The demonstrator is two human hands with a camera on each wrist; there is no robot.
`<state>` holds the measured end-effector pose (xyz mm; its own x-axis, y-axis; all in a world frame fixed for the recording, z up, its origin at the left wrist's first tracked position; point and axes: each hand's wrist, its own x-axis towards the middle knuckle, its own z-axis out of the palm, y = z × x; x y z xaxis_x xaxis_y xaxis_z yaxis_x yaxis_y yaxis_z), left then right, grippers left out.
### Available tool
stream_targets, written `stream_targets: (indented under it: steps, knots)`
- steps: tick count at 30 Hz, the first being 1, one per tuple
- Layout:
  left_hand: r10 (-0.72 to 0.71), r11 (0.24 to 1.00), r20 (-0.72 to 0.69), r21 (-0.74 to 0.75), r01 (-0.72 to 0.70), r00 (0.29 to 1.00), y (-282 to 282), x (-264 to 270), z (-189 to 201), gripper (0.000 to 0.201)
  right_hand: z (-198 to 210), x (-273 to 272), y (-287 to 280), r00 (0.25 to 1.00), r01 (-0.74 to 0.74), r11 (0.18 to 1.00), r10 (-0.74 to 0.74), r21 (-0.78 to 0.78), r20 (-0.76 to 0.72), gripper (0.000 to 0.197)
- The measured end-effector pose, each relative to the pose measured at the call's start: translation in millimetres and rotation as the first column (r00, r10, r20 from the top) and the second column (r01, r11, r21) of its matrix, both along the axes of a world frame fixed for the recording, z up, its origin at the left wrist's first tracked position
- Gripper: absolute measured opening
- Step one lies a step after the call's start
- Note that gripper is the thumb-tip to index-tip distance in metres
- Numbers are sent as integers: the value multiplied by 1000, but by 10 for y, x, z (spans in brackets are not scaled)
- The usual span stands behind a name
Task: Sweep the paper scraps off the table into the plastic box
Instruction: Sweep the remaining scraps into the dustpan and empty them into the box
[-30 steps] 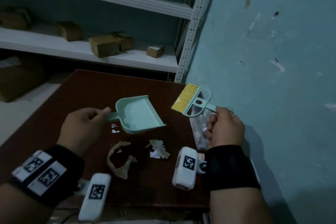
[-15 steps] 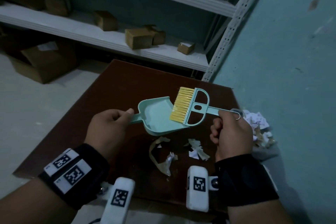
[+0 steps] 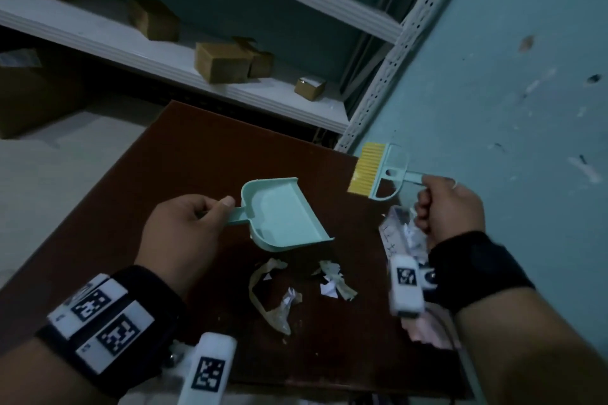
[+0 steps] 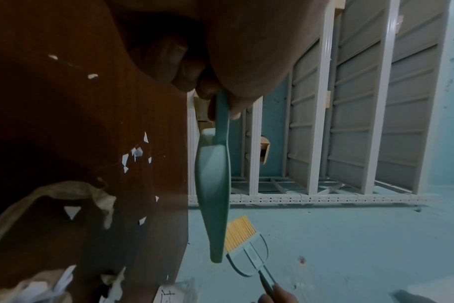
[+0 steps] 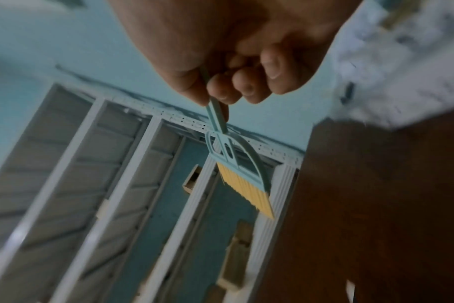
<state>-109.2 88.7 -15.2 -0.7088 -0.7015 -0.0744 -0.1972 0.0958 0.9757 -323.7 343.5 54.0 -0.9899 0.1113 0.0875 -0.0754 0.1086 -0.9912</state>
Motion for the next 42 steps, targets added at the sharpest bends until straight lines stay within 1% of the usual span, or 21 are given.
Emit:
stream_targets:
  steps: [2, 3, 5, 6, 9, 13, 15, 16, 18, 19, 21, 23, 24, 26, 29, 32, 34, 35, 38, 40, 42]
  knots:
    - [-4, 1000, 5, 22, 4, 1000, -1, -47, -17, 35, 122, -402, 71, 998, 42, 959, -25, 280, -63, 37]
    - [-7, 1000, 8, 18, 7, 1000, -7, -66, -30, 36, 163, -589, 96, 995, 59, 896, -19, 441, -94, 36]
    - [-16, 1000, 7, 12, 15, 1000, -15, -100, -62, 38, 230, -853, 94, 994, 56, 706, 26, 706, -106, 39]
    - [-17, 1000, 5, 9, 17, 1000, -18, -111, -72, 38, 228, -981, 93, 994, 49, 605, 49, 795, -98, 39]
    - [-25, 1000, 9, 1, 25, 1000, -22, -141, -91, 38, 167, -1261, 26, 999, 16, 365, 23, 931, -26, 36]
    - [-31, 999, 12, 9, 31, 999, -30, -177, -107, 36, 21, -1471, -104, 995, -92, 156, -11, 983, 95, 38]
    - [-36, 999, 18, 14, 36, 999, -39, -188, -110, 35, -29, -1535, -145, 989, -139, 74, -30, 987, 142, 36]
    - [-43, 999, 21, 15, 43, 999, -44, -186, -106, 34, -45, -1544, -167, 983, -171, 73, -49, 983, 174, 34]
    - [-49, 999, 27, 23, 49, 998, -57, -179, -100, 34, -88, -1537, -241, 972, -220, 107, -57, 970, 227, 36]
    - [-56, 998, 34, 28, 55, 998, -61, -177, -94, 33, -102, -1520, -281, 969, -237, 89, -54, 968, 242, 35]
    - [-63, 998, 44, 29, 62, 997, -58, -168, -79, 33, -118, -1460, -363, 966, -255, -12, -31, 967, 255, 31]
    - [-56, 998, 50, 31, 54, 997, -65, -159, -72, 33, -135, -1434, -462, 969, -245, 9, -11, 969, 246, 29]
    - [-55, 998, 49, 36, 54, 997, -73, -153, -71, 32, -145, -1416, -511, 969, -247, -3, 17, 969, 247, 28]
    - [-49, 998, 46, 39, 48, 998, -87, -136, -56, 32, -152, -1360, -610, 966, -253, -19, 47, 967, 253, 32]
    - [-22, 1000, 55, 10, 21, 998, -120, -109, -45, 34, -123, -1149, -780, 959, -258, 3, 120, 966, 255, 34]
    - [1, 1000, 36, -9, -1, 999, -165, -65, -25, 35, -114, -980, -897, 940, -286, -4, 192, 958, 282, 28]
    - [16, 1000, 30, -20, -15, 999, -205, -33, -5, 35, -66, -863, -947, 930, -289, 19, 244, 957, 276, 26]
    - [24, 999, 30, -27, -23, 999, -225, -14, 6, 35, -30, -821, -960, 929, -273, 12, 264, 962, 260, 25]
    - [62, 997, 22, -40, -61, 998, -278, 59, 38, 35, 124, -728, -938, 939, -173, -46, 293, 984, 179, 28]
    - [73, 996, 25, -49, -72, 997, -300, 109, 57, 35, 173, -718, -857, 952, -87, -143, 280, 986, 125, 31]
    - [80, 995, 25, -63, -78, 997, -316, 153, 68, 36, 139, -756, -727, 967, -63, -235, 226, 970, 117, 33]
